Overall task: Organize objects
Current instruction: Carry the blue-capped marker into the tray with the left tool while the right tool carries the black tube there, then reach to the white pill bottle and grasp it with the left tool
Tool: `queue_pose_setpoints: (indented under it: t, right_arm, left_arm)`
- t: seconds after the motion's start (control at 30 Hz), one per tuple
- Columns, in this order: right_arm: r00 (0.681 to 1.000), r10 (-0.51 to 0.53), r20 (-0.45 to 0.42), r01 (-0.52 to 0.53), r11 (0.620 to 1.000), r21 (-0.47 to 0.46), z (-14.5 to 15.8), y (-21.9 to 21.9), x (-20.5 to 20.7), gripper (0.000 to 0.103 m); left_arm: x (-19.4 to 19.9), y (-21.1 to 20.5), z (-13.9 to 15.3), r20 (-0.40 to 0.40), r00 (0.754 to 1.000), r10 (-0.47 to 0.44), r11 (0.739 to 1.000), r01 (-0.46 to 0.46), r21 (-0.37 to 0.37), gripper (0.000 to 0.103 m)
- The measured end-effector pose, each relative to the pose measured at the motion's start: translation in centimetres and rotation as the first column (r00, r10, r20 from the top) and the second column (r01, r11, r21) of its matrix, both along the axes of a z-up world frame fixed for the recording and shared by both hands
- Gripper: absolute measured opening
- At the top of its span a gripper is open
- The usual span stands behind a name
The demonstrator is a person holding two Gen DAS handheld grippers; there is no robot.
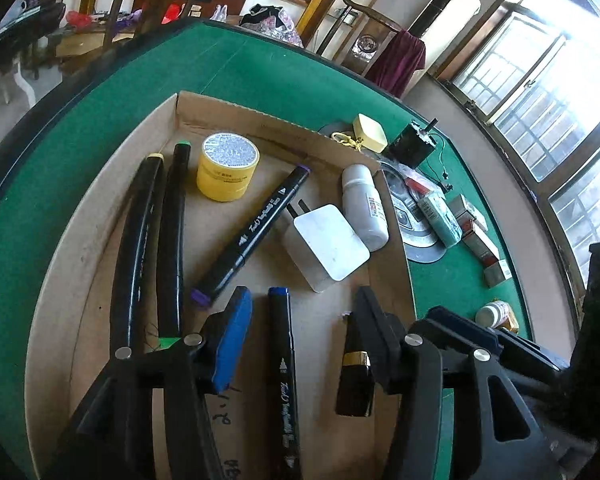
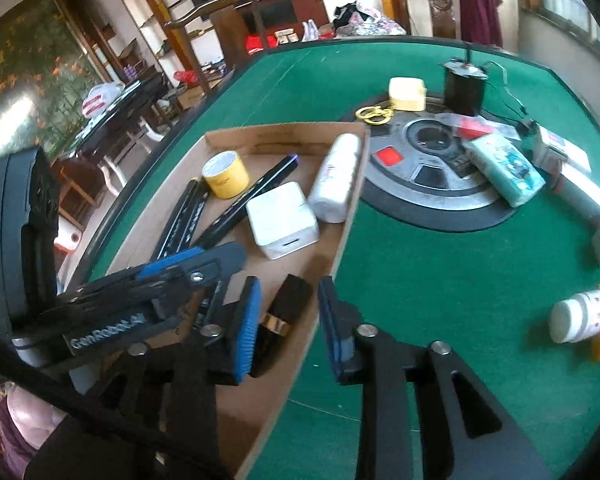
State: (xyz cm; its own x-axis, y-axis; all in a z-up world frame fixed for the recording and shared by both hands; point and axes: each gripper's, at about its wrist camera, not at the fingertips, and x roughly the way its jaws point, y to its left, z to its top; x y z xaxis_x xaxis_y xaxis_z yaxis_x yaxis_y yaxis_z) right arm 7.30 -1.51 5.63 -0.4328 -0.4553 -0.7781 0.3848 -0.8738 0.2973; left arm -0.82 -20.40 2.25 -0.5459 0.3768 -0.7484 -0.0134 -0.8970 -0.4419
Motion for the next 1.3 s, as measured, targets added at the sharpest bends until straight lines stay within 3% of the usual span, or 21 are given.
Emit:
queue_pose_setpoints:
  t: [0.17, 0.23, 0.33, 0.47, 0.53, 0.63, 0.73, 0.9, 1.13, 1.2, 1.3]
  right_arm:
    - [0.999, -0.052, -0.005, 0.051, 0.998, -0.026, 0.4, 2.7, -0.2, 0.032]
    - [0.997, -0.077, -0.016, 0.076, 0.997, -0.023, 0.6, 4.1, -0.2, 0.04]
    - [0.992, -0.121, -0.04, 0.121, 0.993, -0.018, 0.8, 6.8, -0.4, 0.043]
    - [0.98, -0.194, -0.039, 0.193, 0.98, -0.039, 1.2, 11.3, -0.9, 0.043]
    - [0.969, -0.243, -0.044, 0.241, 0.97, -0.042, 1.4, 14.1, -1.0, 0.049]
    - [0.94, -0.337, -0.05, 0.335, 0.941, -0.043, 1.3, 18.8, -1.3, 0.051]
    - [0.895, -0.447, -0.017, 0.444, 0.892, -0.084, 0.7, 24.0, -1.7, 0.051]
    - [0.839, -0.543, 0.022, 0.541, 0.831, -0.132, -0.6, 29.1, -2.8, 0.051]
    - [0.824, -0.566, -0.025, 0.56, 0.821, -0.111, -0.7, 31.8, -4.7, 0.052]
    - [0.818, -0.574, -0.031, 0.566, 0.814, -0.128, -1.1, 32.7, -4.9, 0.057]
    - [0.806, -0.589, 0.065, 0.591, 0.792, -0.151, -2.8, 34.3, -5.1, 0.062]
  left_arm:
    - [1.3, -0.7, 1.3, -0.026, 0.999, 0.039, 0.999, -0.039, 0.023, 0.053]
    - [1.8, -0.7, 1.7, -0.031, 0.998, 0.052, 0.999, -0.051, 0.018, 0.056]
    - [2.6, -0.5, 2.2, -0.024, 0.998, 0.064, 0.998, -0.064, 0.001, 0.061]
    - [3.5, 1.2, 2.7, -0.019, 1.0, 0.022, 0.999, -0.022, -0.034, 0.061]
    - [4.0, 2.5, 3.3, -0.035, 0.999, -0.021, 1.0, 0.021, -0.023, 0.061]
    - [4.5, 4.9, 4.2, -0.066, 0.993, -0.093, 0.995, 0.091, -0.028, 0.061]
    - [4.8, 8.2, 4.7, -0.079, 0.98, -0.182, 0.982, 0.178, -0.058, 0.061]
    - [4.9, 13.8, 4.3, -0.054, 0.952, -0.302, 0.949, 0.296, -0.106, 0.061]
    - [4.4, 20.0, 3.7, -0.01, 0.921, -0.389, 0.896, 0.376, -0.236, 0.061]
    - [3.9, 21.6, 3.5, -0.004, 0.91, -0.415, 0.881, 0.4, -0.252, 0.061]
    - [3.0, 24.3, 3.1, -0.038, 0.88, -0.473, 0.85, 0.445, -0.281, 0.061]
